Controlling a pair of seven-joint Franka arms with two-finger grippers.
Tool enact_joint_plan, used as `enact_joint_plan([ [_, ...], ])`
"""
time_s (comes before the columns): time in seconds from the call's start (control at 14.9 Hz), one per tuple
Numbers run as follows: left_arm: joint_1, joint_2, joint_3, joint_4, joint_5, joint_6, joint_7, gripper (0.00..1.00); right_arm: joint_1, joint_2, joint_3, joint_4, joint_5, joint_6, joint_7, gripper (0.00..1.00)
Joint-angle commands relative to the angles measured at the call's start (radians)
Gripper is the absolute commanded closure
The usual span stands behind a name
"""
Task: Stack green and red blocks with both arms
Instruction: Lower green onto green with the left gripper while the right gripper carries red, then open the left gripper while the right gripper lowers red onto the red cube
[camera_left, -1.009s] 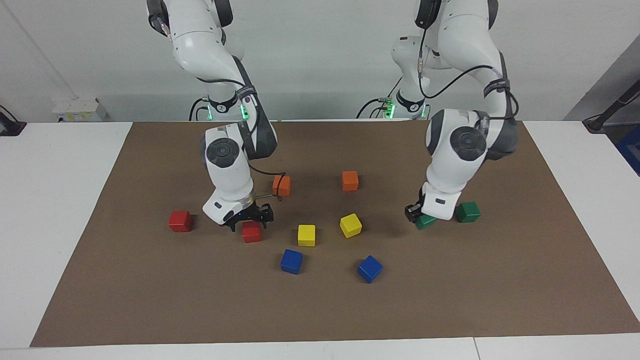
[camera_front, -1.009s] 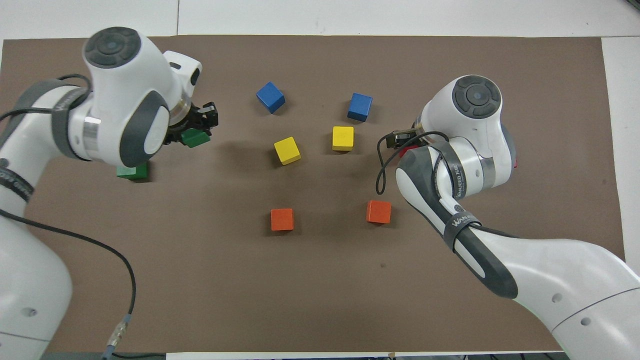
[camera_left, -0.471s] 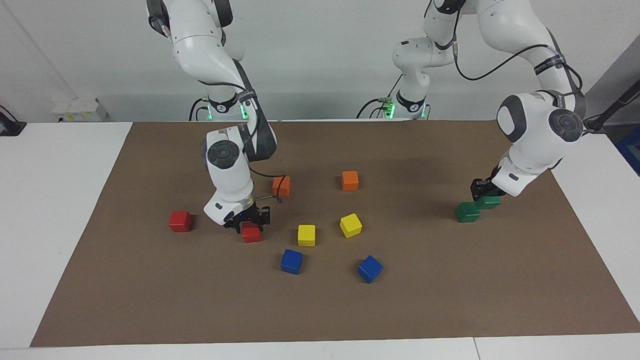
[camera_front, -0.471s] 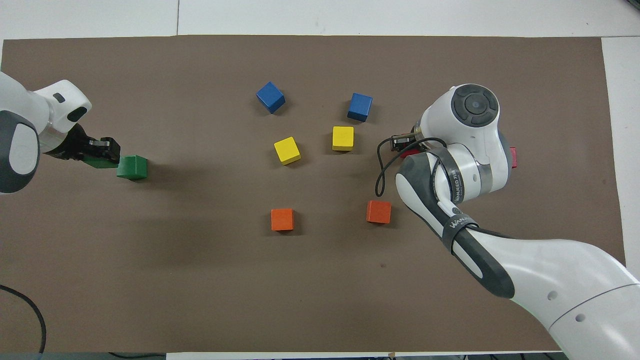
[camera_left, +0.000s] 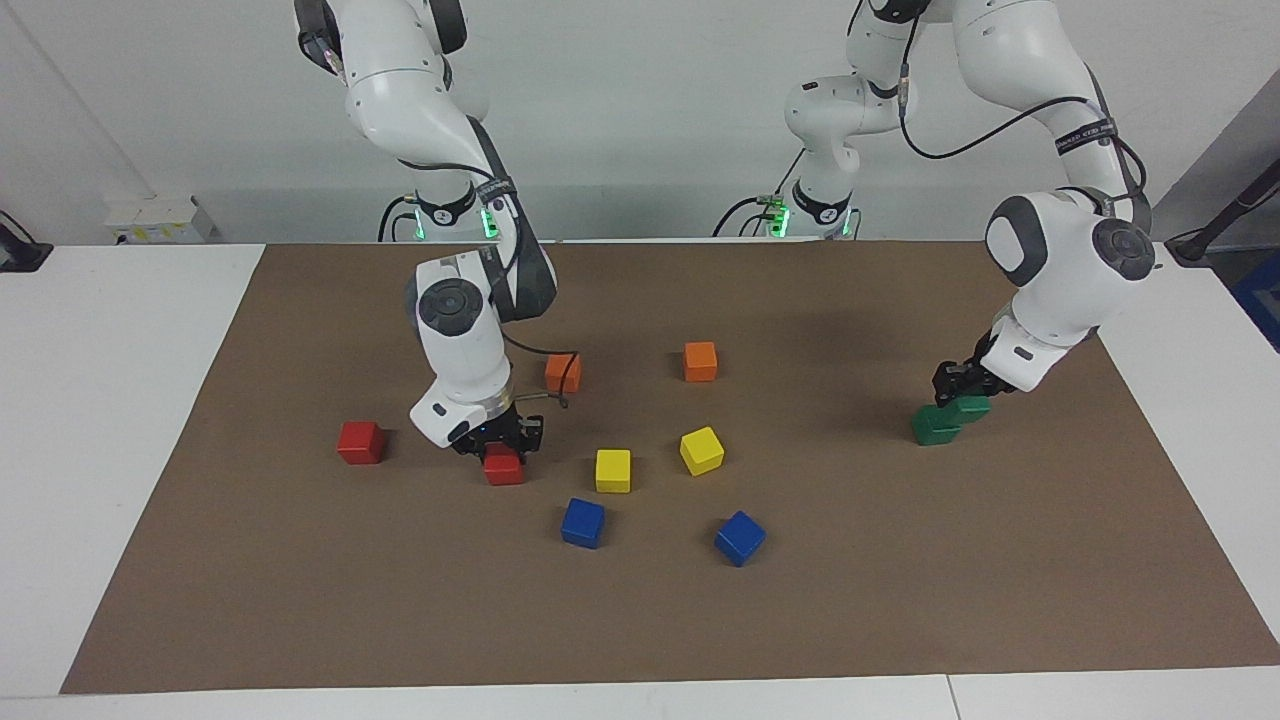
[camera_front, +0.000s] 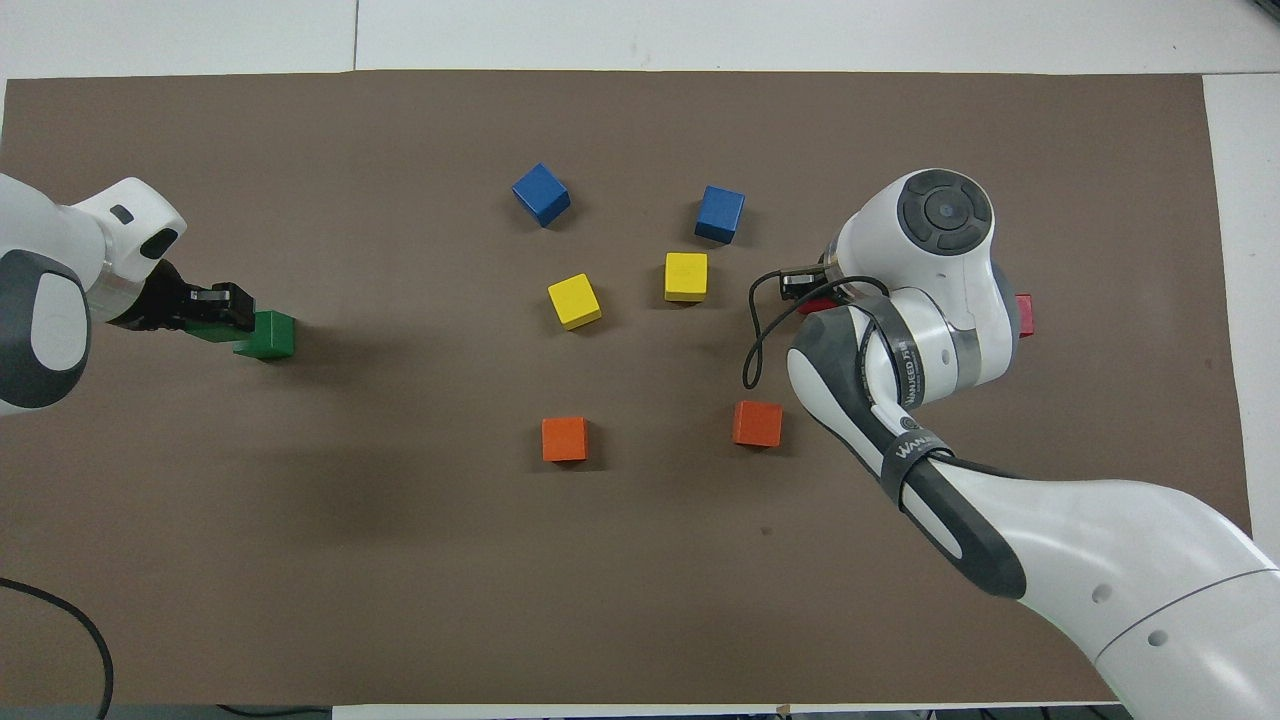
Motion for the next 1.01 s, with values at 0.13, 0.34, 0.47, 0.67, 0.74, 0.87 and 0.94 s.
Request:
enact_joint_plan([
  [0.13, 0.004, -0.045, -0.006, -0.079, -0.018, 0.06, -0.007, 1.0, -0.13, -0.156, 0.002, 0.013, 0.0, -0.168, -0.126, 1.0],
  [0.34, 0.002, -0.041, -0.006, -0.08, -0.016, 0.062, -0.004, 1.0, -0.2, -0.228, 0.004, -0.023, 0.008, -0.256, -0.199, 1.0],
  [0.47, -0.001, -0.034, -0.004, -0.08, -0.016, 0.071, -0.006, 1.0, -0.23, -0.278, 0.004, -0.098, 0.009, -0.234, -0.201, 1.0],
  [0.67, -0.002, -0.031, -0.002, -0.085, -0.016, 0.075, -0.006, 1.0, -0.27, -0.345, 0.004, -0.223, 0.011, -0.16, -0.222, 1.0],
  [0.74, -0.001, -0.031, -0.002, -0.087, -0.016, 0.083, -0.006, 1.0, -0.299, -0.35, 0.004, -0.247, 0.011, -0.136, -0.257, 1.0],
  [0.87, 0.001, -0.03, -0.002, -0.096, -0.016, 0.097, -0.006, 1.0, -0.334, -0.348, 0.004, -0.251, 0.011, -0.13, -0.307, 1.0],
  [0.94, 0.001, -0.03, -0.002, -0.099, -0.016, 0.102, -0.006, 1.0, -0.336, -0.348, 0.004, -0.254, 0.012, -0.129, -0.308, 1.0],
])
